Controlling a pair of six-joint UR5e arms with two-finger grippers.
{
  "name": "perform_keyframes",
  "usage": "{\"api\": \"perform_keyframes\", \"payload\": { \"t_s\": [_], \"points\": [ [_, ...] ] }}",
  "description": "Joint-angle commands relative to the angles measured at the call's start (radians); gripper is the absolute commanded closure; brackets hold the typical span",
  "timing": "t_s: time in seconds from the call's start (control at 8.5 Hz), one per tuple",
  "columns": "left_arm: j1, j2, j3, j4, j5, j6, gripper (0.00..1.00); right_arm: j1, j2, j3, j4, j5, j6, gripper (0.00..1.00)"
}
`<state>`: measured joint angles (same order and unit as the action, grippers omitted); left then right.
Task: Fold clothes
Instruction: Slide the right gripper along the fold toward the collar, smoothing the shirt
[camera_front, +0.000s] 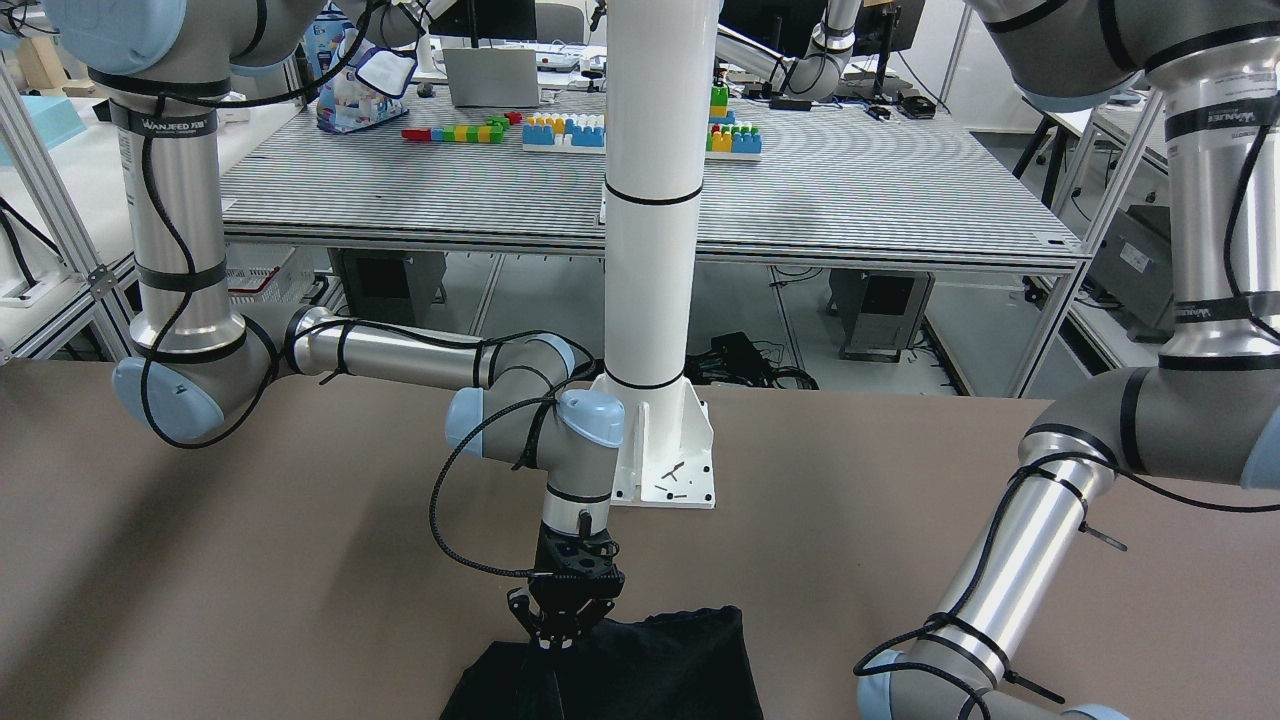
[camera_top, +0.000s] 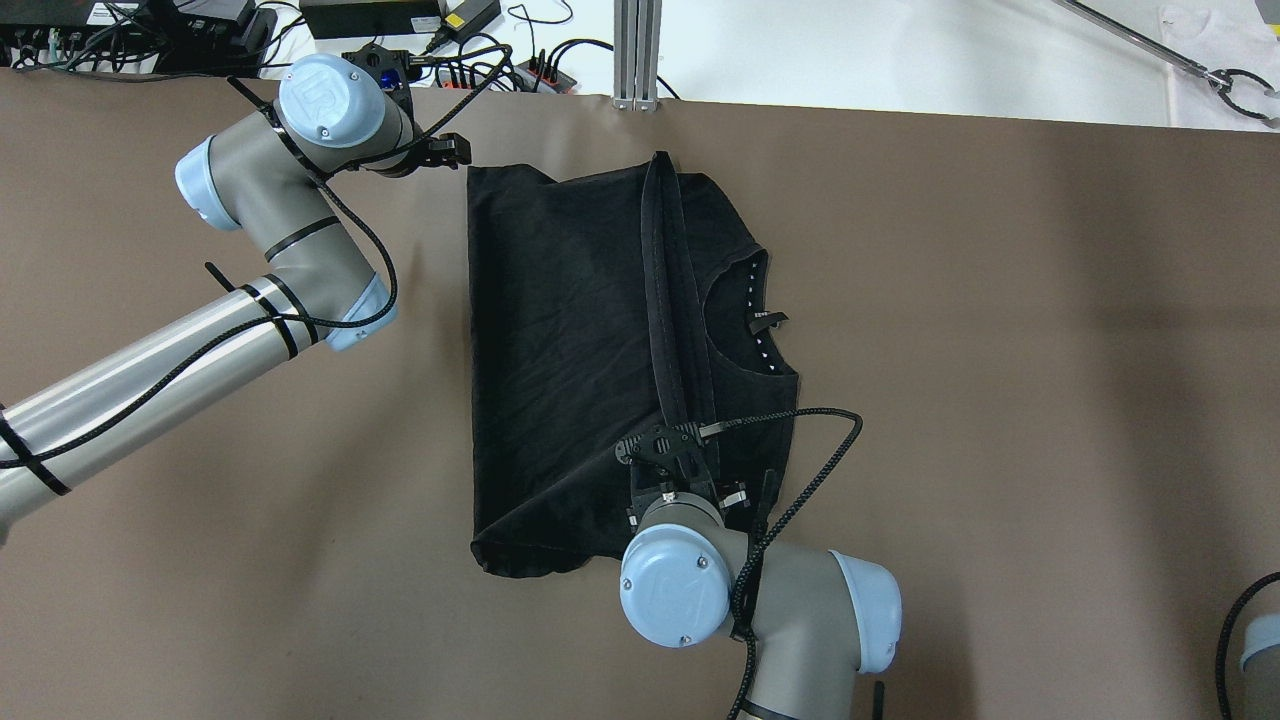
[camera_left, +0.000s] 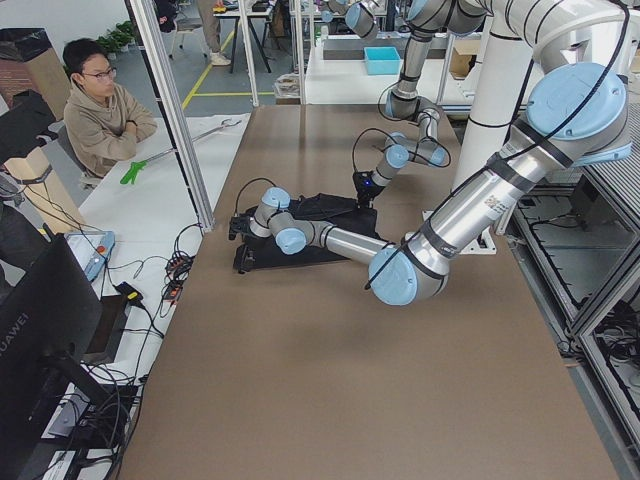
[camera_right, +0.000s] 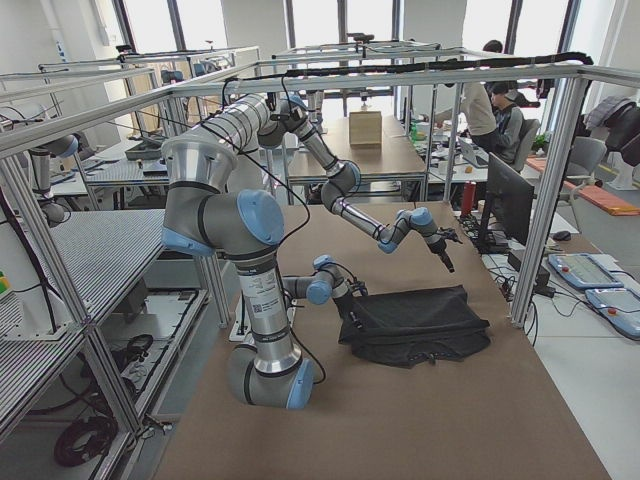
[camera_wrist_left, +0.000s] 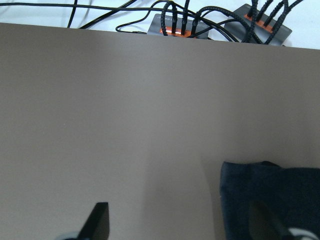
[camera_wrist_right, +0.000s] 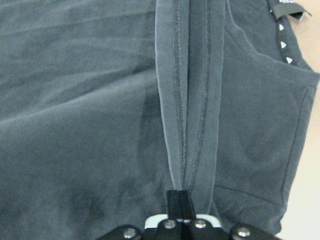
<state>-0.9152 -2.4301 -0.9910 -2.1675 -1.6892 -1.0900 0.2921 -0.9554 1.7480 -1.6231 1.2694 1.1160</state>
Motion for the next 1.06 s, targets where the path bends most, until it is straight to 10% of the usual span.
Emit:
{"api": "perform_keyframes", "payload": {
  "t_s": [0.0,0.59,0.71,0.82,0.94],
  "points": [
    [0.001,0.0,0.0,0.0,0.002,-0.005,0.0,0.047,-0.113,0.112,0.009,0.05,-0.141,1.0],
    [0.002,-0.001,0.002,0.0,0.002,-0.005,0.0,0.073,-0.21,0.102,0.097,0.044,-0.191,0.96],
    [0.001,-0.001,0.002,0.0,0.002,-0.005,0.0,0.078,-0.247,0.108,0.156,0.045,-0.193,0.74],
    [0.001,-0.001,0.002,0.0,0.003,-0.005,0.0,0.096,-0.249,0.102,0.193,0.048,-0.203,0.2],
    [0.001,-0.001,0.002,0.0,0.002,-0.005,0.0,0.105,-0.241,0.102,0.195,0.048,-0.197,0.06]
  ]
}}
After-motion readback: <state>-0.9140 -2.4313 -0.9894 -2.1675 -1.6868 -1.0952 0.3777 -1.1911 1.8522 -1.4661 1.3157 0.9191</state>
